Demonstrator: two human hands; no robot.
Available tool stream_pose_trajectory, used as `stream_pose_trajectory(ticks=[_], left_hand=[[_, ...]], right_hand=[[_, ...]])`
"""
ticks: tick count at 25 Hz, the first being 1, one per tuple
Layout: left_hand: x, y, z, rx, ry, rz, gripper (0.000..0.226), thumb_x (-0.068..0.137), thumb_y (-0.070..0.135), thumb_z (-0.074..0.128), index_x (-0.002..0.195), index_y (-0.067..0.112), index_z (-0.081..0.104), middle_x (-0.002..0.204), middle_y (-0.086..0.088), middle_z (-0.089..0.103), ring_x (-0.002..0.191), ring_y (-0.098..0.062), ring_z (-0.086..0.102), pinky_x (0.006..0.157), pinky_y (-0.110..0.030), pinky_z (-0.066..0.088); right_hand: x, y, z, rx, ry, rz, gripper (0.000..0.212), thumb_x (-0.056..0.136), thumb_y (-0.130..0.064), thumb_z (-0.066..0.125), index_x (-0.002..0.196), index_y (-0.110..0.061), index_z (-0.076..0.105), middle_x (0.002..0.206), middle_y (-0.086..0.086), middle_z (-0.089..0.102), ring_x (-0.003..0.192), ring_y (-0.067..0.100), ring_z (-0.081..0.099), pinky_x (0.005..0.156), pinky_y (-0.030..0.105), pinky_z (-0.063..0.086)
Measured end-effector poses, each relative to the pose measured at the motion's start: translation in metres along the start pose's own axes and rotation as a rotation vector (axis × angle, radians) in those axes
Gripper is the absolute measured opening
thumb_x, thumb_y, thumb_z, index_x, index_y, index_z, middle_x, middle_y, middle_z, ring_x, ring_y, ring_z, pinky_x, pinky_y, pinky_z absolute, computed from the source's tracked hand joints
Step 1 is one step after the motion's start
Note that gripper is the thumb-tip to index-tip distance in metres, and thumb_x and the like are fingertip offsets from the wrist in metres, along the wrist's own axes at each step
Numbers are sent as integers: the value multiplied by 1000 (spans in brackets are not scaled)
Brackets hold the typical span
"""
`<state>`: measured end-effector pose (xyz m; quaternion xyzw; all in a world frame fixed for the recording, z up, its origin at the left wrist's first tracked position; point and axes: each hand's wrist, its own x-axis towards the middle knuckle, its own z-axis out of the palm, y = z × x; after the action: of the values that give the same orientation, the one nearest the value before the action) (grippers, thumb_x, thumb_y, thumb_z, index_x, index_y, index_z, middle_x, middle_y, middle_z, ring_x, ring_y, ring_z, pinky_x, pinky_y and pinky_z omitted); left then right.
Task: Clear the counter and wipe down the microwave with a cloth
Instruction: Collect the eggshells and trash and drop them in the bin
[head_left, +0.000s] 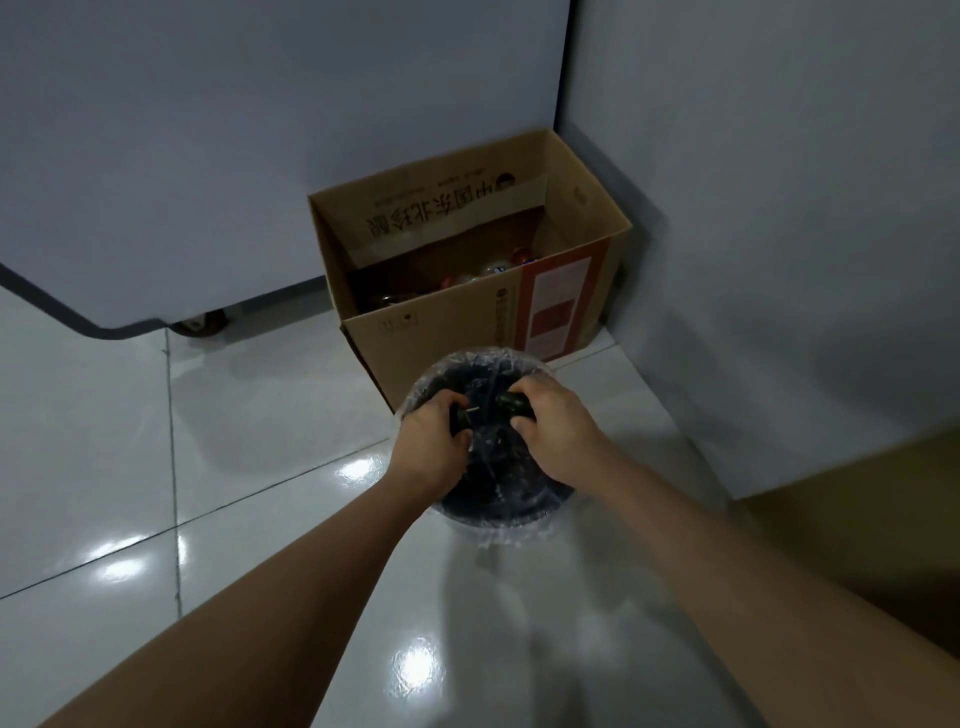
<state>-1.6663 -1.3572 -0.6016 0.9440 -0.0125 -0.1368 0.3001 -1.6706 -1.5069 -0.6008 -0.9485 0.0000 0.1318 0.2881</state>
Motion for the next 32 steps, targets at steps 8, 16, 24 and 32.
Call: stream_pose_trajectory(ticks=[8,16,24,32], left_hand=[[26,-31,39,58,36,23,36,88,12,58,124,13,53,120,-7,63,107,-22,59,82,-23,41],[18,-20,21,93,-26,46,57,83,11,64,136,13,41,133,-9,55,123,-25,51,100,-32,41],[-21,37,-86,132,-79,12,49,82,16,66,127,17,46,126,-9,55,115,-27,53,91,-37,48],[-77,127,-251,178,-44,4,46,82,18,68,124,18,49,120,-7,59,106,-24,57,85,-35,51]], right_hand=[[21,27,49,1,7,-13,29,93,-13,54,122,-10,49,120,11,50,107,28,52,88,38,45],[5,20,32,-87,-61,3,61,89,-22,62,141,-16,32,140,8,40,131,27,35,107,40,36],[-42,-52,-59,-157,-128,3,62,87,-24,64,141,-19,33,144,4,36,136,23,29,111,40,31],[-94,-183,-205,-184,-202,-85,57,89,-20,62,139,-18,35,141,4,37,132,23,32,109,38,35]])
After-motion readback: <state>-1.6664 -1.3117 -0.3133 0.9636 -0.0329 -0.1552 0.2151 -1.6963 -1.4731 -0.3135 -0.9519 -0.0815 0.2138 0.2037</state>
